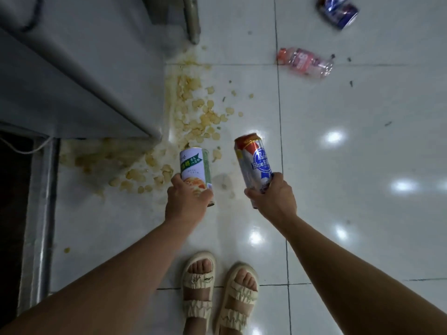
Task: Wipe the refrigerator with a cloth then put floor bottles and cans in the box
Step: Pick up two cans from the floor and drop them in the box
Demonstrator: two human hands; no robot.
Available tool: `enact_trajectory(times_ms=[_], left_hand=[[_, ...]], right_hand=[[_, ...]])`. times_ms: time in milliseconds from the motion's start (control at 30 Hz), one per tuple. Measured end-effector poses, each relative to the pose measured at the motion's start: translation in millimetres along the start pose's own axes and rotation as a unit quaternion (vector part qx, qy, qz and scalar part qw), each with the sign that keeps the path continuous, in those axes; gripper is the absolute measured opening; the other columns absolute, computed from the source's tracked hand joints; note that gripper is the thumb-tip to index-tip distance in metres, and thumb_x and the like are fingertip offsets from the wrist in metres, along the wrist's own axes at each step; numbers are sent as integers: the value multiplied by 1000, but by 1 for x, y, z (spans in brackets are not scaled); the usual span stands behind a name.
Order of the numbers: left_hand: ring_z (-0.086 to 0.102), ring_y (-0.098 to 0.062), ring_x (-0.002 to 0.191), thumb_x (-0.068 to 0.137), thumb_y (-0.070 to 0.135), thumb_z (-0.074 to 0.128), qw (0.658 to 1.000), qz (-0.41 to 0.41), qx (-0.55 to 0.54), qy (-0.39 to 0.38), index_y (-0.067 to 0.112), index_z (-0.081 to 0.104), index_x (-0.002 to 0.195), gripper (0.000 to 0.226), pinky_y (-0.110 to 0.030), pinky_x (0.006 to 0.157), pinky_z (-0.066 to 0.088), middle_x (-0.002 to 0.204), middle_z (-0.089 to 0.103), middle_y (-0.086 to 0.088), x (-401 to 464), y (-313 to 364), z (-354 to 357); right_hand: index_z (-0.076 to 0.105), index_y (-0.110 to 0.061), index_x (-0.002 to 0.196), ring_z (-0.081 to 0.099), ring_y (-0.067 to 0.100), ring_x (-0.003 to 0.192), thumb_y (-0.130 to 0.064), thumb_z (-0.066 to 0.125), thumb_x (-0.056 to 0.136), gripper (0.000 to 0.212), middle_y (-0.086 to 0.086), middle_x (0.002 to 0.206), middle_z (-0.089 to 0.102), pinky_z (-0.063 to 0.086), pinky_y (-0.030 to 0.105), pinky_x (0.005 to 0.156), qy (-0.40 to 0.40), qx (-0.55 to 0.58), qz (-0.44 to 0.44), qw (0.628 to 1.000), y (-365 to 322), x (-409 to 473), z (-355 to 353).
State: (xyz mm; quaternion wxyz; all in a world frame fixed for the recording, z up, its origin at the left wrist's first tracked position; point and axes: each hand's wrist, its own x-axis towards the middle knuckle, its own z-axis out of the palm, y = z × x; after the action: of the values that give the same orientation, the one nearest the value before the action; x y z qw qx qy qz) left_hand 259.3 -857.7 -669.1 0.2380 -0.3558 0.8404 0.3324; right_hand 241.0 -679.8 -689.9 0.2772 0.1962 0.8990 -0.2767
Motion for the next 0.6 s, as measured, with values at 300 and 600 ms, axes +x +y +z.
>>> enact_trajectory(times_ms=[300,600], left_hand=[[54,-34,102,76,41,67,993,110,-49,9,10,36,127,67,-37,80,46,119,54,-15,-139,159,-144],[55,-33,103,75,46,64,971,232,-55,-16,14,33,128,69,-39,83,49,121,52,-11,-284,275,-271]], right_hand=[[40,-13,123,60,16,78,-47,72,75,67,4,105,58,54,27,63,63,66,-9,996,-87,-122,-231],[43,-12,122,57,12,74,-49,72,73,68,-1,97,53,47,20,55,183,146,-29,972,-145,-269,-418]])
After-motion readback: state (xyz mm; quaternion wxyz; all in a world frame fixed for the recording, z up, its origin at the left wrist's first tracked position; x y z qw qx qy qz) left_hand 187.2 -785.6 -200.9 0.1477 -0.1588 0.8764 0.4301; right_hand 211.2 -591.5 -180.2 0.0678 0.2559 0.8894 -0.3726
